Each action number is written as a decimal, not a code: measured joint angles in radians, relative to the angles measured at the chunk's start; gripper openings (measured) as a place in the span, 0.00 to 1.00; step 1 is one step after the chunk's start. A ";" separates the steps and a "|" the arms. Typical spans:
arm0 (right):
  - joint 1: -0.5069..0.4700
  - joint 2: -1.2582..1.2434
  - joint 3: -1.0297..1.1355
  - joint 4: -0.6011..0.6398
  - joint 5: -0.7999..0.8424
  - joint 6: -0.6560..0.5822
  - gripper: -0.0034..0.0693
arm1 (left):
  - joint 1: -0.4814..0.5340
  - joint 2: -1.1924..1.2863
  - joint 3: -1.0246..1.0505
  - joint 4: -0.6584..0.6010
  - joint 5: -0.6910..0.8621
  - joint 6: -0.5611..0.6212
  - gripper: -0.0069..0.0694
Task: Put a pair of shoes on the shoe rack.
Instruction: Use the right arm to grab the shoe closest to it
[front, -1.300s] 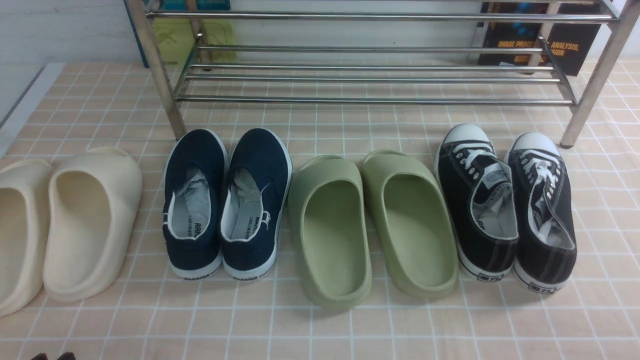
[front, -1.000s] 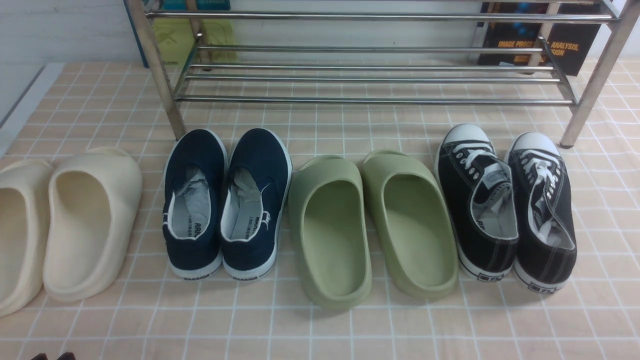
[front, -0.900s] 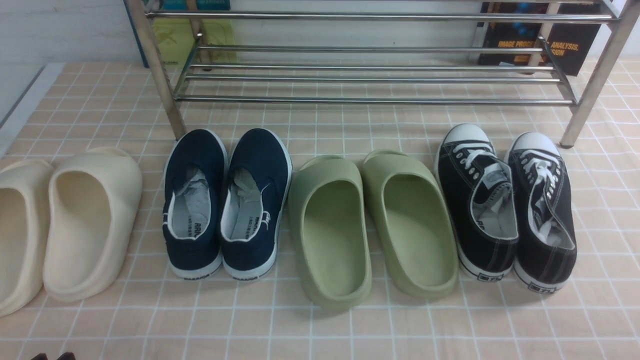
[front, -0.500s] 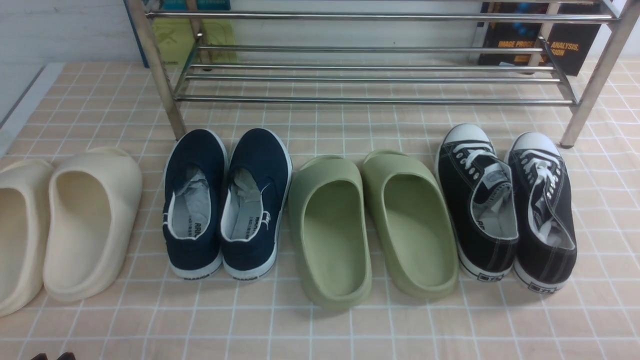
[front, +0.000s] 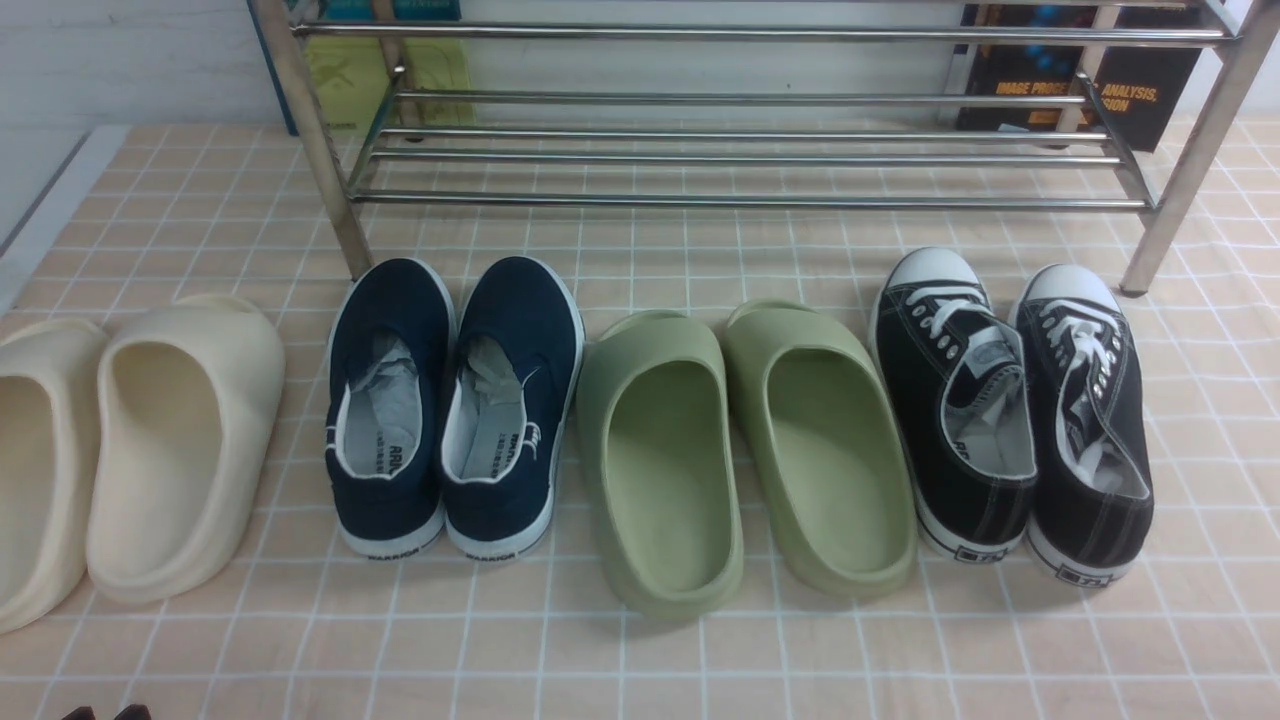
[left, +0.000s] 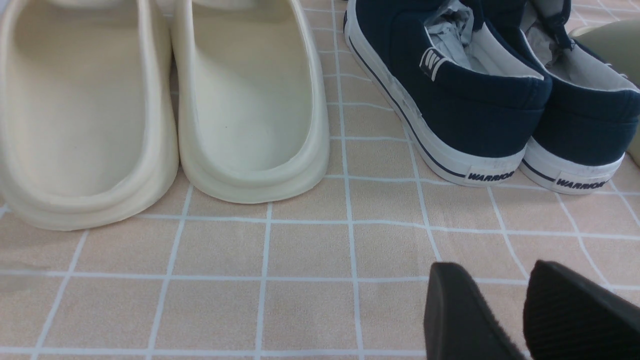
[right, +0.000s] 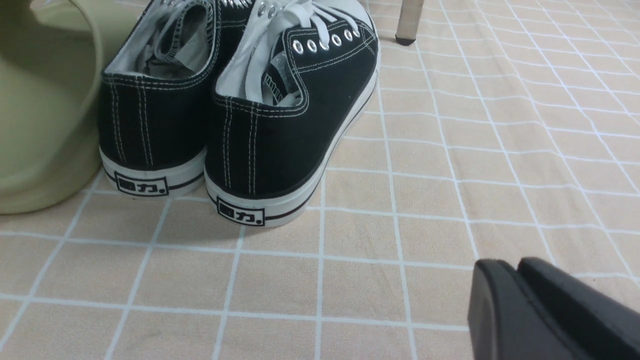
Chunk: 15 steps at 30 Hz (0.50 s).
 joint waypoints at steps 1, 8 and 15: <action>0.000 0.000 0.000 0.000 0.000 0.000 0.14 | 0.000 0.000 0.000 0.000 0.000 0.000 0.40; 0.000 0.000 0.005 -0.030 -0.054 0.000 0.15 | 0.000 0.000 0.000 0.000 0.000 -0.001 0.40; 0.000 0.000 0.008 -0.033 -0.582 0.004 0.16 | 0.000 0.000 0.000 0.000 0.000 -0.001 0.40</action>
